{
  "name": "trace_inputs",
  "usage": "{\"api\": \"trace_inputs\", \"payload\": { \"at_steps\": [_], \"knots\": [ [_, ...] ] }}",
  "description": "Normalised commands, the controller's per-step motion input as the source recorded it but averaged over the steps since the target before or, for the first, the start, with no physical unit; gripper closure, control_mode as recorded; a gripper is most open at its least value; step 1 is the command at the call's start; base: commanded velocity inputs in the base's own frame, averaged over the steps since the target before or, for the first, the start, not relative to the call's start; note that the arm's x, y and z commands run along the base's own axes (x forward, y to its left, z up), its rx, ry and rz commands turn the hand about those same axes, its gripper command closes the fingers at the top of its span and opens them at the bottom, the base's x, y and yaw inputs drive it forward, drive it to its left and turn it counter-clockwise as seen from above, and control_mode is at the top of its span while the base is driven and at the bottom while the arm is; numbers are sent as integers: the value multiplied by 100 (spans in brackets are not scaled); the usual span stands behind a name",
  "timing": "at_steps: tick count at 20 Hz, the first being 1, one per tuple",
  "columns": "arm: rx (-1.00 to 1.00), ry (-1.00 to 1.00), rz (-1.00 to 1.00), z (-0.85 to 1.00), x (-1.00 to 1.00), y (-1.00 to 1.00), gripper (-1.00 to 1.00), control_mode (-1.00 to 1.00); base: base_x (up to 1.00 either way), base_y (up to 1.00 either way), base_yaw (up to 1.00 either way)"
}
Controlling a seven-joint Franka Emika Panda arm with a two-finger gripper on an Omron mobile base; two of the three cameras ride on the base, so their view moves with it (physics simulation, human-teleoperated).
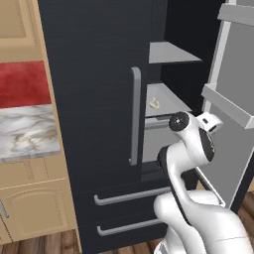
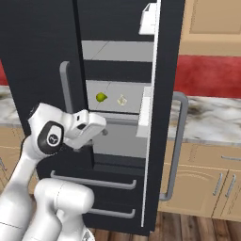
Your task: Open the fridge, remove the pear, garlic, and fish, and place them on any counter.
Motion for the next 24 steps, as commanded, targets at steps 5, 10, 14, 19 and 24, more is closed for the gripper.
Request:
{"api": "trace_inputs", "payload": {
  "at_steps": [5, 10, 14, 19, 24],
  "knots": [
    [25, 0, 11, 37, -12, 100, -100, -100, 0, 0, 0],
    [36, 0, 9, 37, 0, 85, -100, -100, 0, 0, 0],
    [33, -8, 6, 35, 10, 58, -100, -100, 0, 0, 0],
    [22, -20, 4, 11, 38, 42, -100, -100, 0, 0, 0],
    [9, -14, 0, 2, 49, 36, -100, -100, 0, 0, 0]
  ]
}}
